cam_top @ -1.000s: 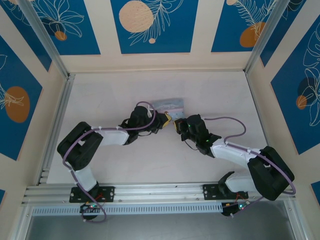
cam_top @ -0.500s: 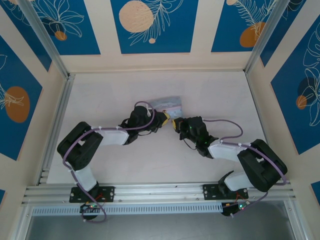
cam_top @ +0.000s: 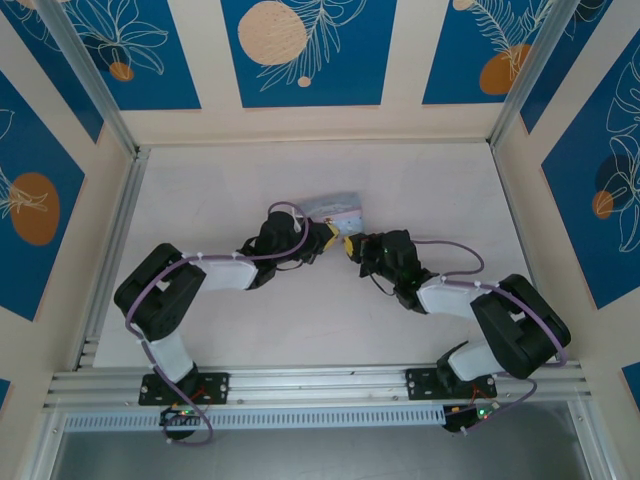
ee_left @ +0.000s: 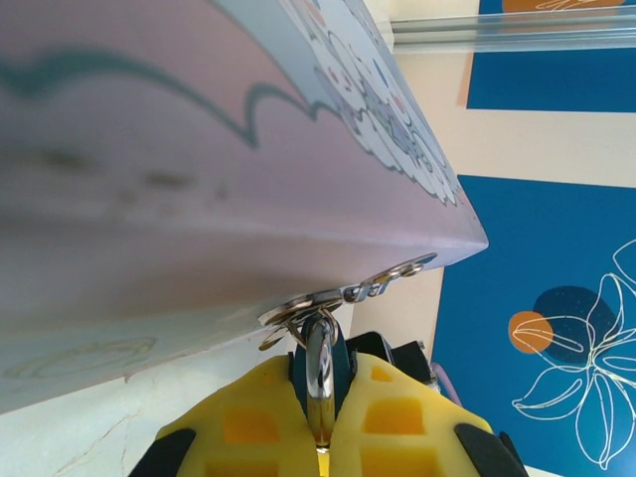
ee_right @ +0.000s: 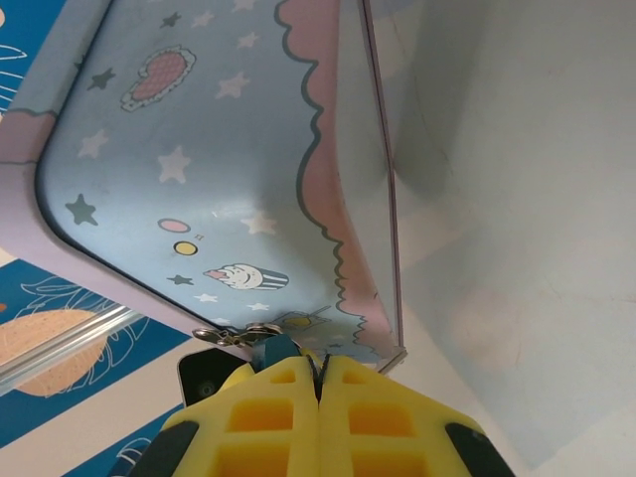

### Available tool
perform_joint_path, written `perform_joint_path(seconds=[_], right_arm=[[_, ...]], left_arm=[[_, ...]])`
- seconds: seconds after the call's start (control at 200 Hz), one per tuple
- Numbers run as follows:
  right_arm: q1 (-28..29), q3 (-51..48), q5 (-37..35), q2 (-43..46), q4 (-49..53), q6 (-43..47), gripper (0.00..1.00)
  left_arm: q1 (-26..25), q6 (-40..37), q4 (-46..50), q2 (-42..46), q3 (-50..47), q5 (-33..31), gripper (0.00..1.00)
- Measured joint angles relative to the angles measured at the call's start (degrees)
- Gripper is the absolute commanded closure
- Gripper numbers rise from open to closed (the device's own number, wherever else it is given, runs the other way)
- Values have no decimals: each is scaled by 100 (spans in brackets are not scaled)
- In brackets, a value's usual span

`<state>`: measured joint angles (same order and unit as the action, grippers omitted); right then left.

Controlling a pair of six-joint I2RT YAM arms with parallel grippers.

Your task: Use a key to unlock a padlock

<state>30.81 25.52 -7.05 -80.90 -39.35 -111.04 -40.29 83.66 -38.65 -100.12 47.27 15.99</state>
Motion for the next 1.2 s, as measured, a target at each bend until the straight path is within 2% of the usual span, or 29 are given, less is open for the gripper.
perform_joint_path(seconds=[0.37,0.715,1.075,1.2], right_arm=[[-234,273,640,0,501,-79,100],[-129,791,546,87,1495,267,100],[74,844,409,79,1436,1091,100],[31,680,481,2,1045,1331,100]], left_arm=[[0,-9,-9,0,0,-7,100],[13,-15,-46,0,-2,-138,100],[33,-13,-44,0,-31,-192,100],[33,-15,-74,0,-31,-221,100]])
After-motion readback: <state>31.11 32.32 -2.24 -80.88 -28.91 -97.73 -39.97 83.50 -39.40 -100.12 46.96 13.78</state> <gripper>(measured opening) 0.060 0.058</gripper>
